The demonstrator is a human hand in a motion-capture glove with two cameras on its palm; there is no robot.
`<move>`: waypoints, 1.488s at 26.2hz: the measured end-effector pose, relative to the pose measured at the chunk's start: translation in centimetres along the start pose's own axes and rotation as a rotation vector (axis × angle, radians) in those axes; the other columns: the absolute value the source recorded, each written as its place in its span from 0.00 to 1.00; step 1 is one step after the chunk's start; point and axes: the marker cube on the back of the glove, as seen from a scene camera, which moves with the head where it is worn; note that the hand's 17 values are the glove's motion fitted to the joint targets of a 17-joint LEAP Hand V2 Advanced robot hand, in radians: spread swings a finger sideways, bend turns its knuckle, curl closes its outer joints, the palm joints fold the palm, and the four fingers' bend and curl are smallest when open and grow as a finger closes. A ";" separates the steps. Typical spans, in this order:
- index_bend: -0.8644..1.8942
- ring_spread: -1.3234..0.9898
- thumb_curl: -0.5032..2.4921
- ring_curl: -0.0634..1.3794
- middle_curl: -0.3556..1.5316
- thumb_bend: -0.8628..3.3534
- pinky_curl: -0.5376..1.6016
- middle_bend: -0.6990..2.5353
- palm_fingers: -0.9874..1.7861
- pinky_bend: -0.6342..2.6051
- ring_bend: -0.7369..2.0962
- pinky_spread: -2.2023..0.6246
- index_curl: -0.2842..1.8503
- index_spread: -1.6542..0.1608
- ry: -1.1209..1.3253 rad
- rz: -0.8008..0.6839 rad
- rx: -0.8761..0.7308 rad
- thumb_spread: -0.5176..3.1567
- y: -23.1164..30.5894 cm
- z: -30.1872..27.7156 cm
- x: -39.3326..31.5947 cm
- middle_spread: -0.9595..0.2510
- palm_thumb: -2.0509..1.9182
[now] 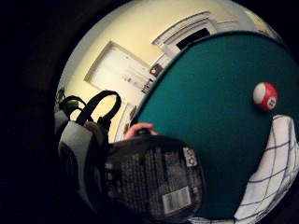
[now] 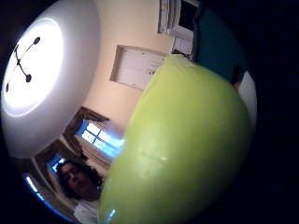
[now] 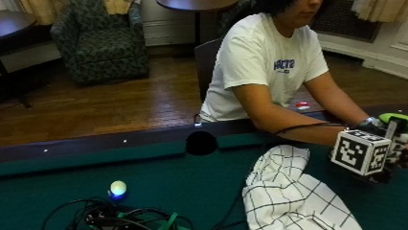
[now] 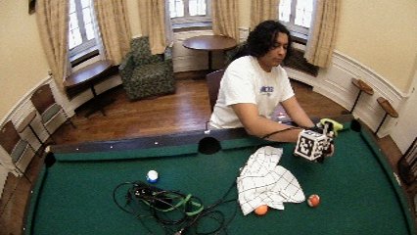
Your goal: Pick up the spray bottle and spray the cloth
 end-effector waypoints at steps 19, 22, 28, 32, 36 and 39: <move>0.46 0.48 0.45 0.39 0.49 0.20 0.44 0.44 0.86 0.33 0.52 0.68 0.43 0.77 -0.019 0.007 0.066 0.20 -2.4 3.8 5.3 0.63 0.75; 0.46 0.48 0.45 0.39 0.49 0.20 0.44 0.44 0.86 0.33 0.52 0.68 0.43 0.77 -0.018 0.008 0.066 0.20 -3.6 4.3 5.6 0.63 0.75; 0.46 0.48 0.45 0.39 0.49 0.20 0.44 0.44 0.86 0.33 0.52 0.68 0.43 0.77 -0.021 0.020 0.053 0.19 -5.0 5.4 6.3 0.63 0.75; 0.46 0.48 0.45 0.39 0.49 0.20 0.44 0.44 0.86 0.33 0.52 0.68 0.43 0.76 -0.049 0.031 0.020 0.19 -5.2 5.4 6.4 0.63 0.75; 0.47 0.48 0.45 0.38 0.49 0.20 0.44 0.44 0.85 0.33 0.51 0.68 0.43 0.76 -0.109 0.048 -0.062 0.20 -5.0 5.2 6.4 0.62 0.75; 0.46 0.48 0.45 0.38 0.48 0.20 0.43 0.44 0.84 0.32 0.51 0.68 0.43 0.76 -0.139 0.069 -0.131 0.20 -4.8 5.3 6.7 0.62 0.74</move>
